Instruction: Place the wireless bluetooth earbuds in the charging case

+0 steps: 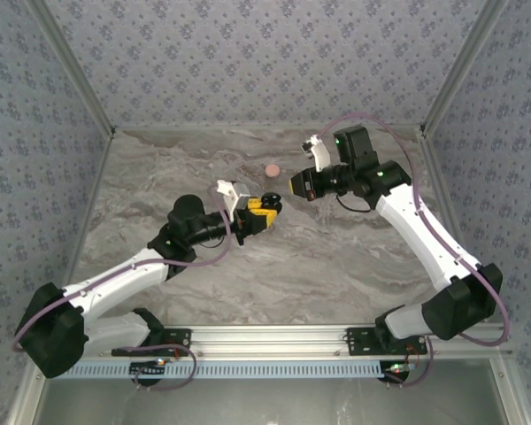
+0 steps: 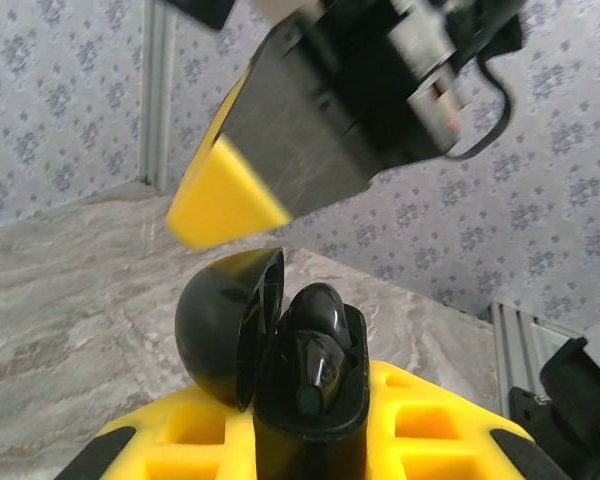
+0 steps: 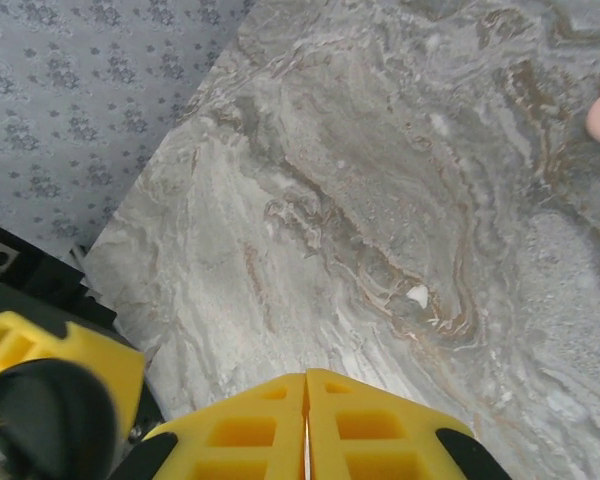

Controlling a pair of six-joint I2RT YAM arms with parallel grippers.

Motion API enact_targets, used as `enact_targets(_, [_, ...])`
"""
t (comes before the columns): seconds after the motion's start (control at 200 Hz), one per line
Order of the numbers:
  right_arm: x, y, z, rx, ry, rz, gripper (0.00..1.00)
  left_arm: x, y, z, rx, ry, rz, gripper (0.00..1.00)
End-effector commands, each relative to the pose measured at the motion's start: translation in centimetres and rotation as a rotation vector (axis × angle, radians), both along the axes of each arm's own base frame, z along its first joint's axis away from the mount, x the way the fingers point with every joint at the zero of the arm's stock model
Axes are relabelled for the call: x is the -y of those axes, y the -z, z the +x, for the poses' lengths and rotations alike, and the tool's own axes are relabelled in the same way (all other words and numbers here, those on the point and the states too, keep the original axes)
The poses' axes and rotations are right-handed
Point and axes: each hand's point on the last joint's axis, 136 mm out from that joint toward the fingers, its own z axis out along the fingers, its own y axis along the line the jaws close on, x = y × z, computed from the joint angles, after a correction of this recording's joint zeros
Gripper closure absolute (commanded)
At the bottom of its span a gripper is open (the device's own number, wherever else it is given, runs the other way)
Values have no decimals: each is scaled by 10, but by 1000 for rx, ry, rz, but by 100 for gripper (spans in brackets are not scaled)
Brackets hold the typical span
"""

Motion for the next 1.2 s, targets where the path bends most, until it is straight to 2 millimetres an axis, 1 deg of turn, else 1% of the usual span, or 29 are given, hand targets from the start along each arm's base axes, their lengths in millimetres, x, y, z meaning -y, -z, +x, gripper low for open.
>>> enact_targets(0.0, [-10,2,-11,-52,-76,58,91,1,-37,-15,101,68,-61,87])
enact_targets(0.135, [-16,3,-15,-72,-115,86,92,2,-41,-16,113,77,-67,87])
enact_targets(0.36, [-26,-6,-27,-79,-194,148,93,2,-42,-15,119,74,-73,87])
enact_targets(0.53, [-32,-10,-37,-80,-241,163,93,3,-43,-14,123,73,-79,87])
enact_targets(0.69, [-36,-19,-45,-65,-280,186,93,4,-38,-12,112,72,-69,87])
enact_targets(0.91, [-36,-34,-53,-32,-314,221,92,6,-29,-7,90,56,-58,87])
enact_targets(1.044, [-35,-37,-56,-16,-320,225,92,5,-26,-5,82,43,-52,87])
enact_targets(1.149, [-33,-33,-52,-11,-298,204,93,4,-25,-3,77,31,-50,87])
enact_targets(1.194, [-31,-28,-47,-11,-269,182,93,4,-23,-2,72,28,-46,87])
